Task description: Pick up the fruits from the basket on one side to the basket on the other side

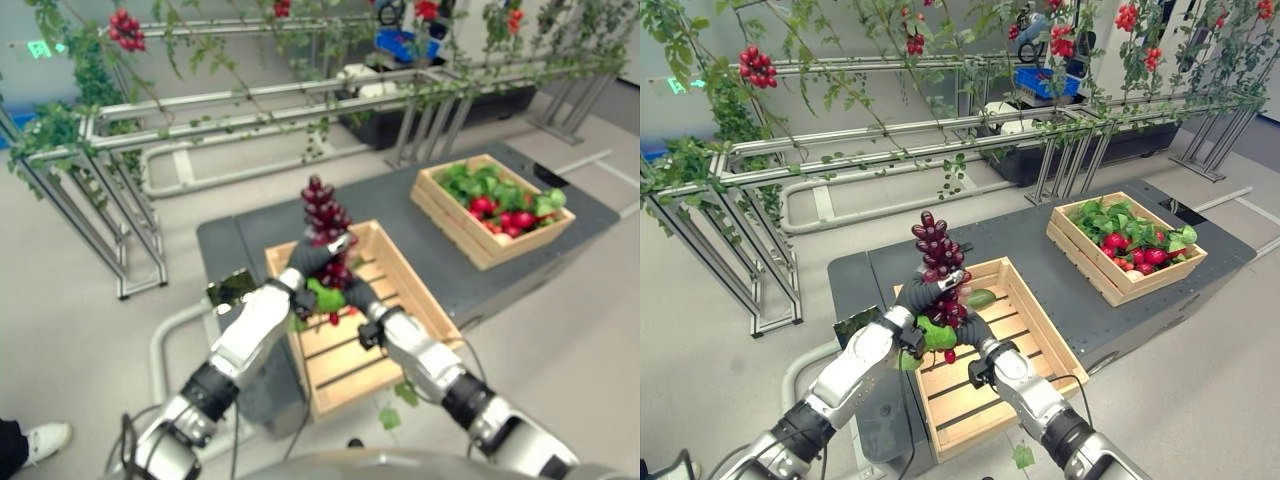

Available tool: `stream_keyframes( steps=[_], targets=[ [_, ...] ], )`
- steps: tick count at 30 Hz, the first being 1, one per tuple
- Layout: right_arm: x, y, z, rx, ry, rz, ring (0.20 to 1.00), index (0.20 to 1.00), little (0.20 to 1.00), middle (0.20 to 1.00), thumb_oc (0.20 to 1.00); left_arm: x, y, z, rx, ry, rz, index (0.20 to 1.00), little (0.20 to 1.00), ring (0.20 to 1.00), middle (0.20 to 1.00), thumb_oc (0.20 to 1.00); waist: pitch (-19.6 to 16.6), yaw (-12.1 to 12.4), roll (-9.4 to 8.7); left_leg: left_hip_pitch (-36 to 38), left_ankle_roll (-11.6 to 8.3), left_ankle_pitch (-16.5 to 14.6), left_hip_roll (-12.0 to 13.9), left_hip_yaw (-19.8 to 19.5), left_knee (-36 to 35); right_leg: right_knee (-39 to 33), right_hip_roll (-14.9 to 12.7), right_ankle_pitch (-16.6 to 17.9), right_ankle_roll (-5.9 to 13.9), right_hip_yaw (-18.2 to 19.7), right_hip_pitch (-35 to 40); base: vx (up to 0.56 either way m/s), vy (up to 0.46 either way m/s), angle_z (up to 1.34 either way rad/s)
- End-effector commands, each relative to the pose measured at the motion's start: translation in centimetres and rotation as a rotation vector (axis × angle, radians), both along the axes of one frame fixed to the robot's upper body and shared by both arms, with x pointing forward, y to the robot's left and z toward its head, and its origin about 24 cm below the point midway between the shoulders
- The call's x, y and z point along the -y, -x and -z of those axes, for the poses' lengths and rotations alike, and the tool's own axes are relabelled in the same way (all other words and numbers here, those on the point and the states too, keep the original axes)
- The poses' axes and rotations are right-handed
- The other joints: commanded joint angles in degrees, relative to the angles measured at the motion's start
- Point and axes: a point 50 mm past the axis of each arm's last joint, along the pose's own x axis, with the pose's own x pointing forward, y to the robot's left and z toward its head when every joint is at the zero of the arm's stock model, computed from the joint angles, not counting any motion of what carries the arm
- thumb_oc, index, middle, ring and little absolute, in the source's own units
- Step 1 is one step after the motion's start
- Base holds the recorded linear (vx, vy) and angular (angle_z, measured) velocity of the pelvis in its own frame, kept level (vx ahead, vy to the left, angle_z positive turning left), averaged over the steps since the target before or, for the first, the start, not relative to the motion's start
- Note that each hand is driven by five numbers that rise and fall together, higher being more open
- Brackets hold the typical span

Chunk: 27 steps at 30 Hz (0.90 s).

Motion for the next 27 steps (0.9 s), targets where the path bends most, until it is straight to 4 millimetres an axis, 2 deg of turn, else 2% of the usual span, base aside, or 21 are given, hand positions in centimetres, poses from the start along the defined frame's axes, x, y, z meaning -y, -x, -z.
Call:
stream_keyframes(
  steps=[1,23,24,25,27],
  targets=[
    [-0.15,-1.96,-4.41,0.186,-0.141,0.049,0.200,0.200,0.200,0.200,0.200,1.57,-0.46,-3.31,0.134,0.134,0.040,0.200,0.200,0.200,0.200,0.200,-2.18,-0.06,-0.42,-0.19,2.29,-7.01,-2.93,-0.79,1.33,1.29,-0.17,-7.66,2.61,3.21,2.46,0.00,0.000,0.00],
    [-0.14,-1.88,-4.24,0.193,-0.117,0.036,0.206,0.206,0.206,0.206,0.206,1.24,-0.51,-3.37,0.140,0.142,0.027,0.200,0.200,0.200,0.200,0.200,-2.23,-0.07,-0.63,0.29,2.13,-7.19,-2.51,-1.06,1.08,1.16,0.02,-7.98,2.34,3.12,2.91,0.00,0.000,0.00],
    [-0.19,-1.87,-4.23,0.192,-0.118,0.032,0.652,0.652,0.652,0.652,0.652,1.25,-0.50,-3.37,0.140,0.141,0.028,0.200,0.200,0.200,0.200,0.200,-2.22,-0.08,-0.63,0.26,2.10,-7.17,-2.48,-1.02,1.07,1.14,0.04,-7.99,2.33,3.10,2.92,0.00,0.000,0.00],
    [-0.19,-1.87,-4.23,0.192,-0.118,0.032,1.000,1.000,1.000,1.000,1.000,1.25,-0.50,-3.37,0.140,0.141,0.028,0.200,0.200,0.200,0.200,0.200,-2.23,-0.08,-0.63,0.26,2.10,-7.17,-2.48,-1.02,1.07,1.14,0.04,-7.99,2.33,3.10,2.91,0.00,0.000,0.00],
    [-0.18,-1.88,-4.28,0.197,-0.115,0.028,1.000,1.000,1.000,1.000,1.000,1.20,-0.50,-3.39,0.139,0.144,0.026,0.200,0.200,0.200,0.200,0.200,-2.33,-0.08,-0.63,0.26,2.05,-7.19,-2.47,-1.05,1.06,1.13,0.03,-7.98,2.36,3.03,2.86,0.00,0.000,0.00]
  ],
)
